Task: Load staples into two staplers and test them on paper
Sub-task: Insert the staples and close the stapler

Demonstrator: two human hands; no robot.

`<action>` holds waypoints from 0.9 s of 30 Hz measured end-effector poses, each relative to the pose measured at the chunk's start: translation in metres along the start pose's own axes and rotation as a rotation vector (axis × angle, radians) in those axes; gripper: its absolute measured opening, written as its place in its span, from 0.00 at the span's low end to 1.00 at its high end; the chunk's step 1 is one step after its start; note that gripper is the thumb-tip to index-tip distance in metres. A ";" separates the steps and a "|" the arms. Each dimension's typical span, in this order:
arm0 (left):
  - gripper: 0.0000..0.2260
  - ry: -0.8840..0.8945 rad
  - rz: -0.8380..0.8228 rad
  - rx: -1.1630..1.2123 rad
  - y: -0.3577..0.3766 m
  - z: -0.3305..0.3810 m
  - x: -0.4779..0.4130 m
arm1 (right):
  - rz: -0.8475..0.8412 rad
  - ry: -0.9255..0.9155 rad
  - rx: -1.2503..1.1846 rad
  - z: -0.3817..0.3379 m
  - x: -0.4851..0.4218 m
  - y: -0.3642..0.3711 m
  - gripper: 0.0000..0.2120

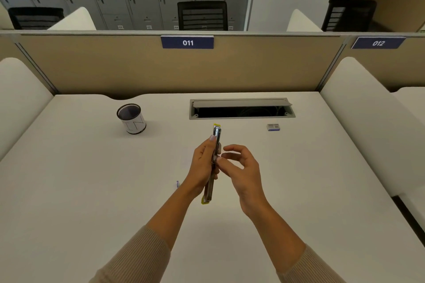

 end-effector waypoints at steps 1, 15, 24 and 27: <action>0.19 0.000 -0.012 -0.009 -0.001 0.001 0.001 | -0.012 -0.024 0.033 -0.001 0.000 -0.002 0.10; 0.19 0.040 -0.093 -0.093 -0.004 0.011 0.003 | -0.151 -0.229 0.153 -0.010 -0.003 -0.012 0.09; 0.20 -0.035 -0.051 -0.108 -0.003 0.004 0.006 | -0.128 -0.393 0.539 -0.004 -0.010 -0.013 0.06; 0.21 -0.071 -0.050 -0.112 -0.004 0.000 0.007 | -0.174 -0.489 0.649 -0.005 -0.013 -0.016 0.06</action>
Point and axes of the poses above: each hand's wrist, its own x-axis away from the middle knuckle, its own y-axis out of the palm, z = x × y, the point moved 1 cm from there along -x, towards the middle knuckle, and after that the axes turned 4 degrees about x, right-handed, at the moved point
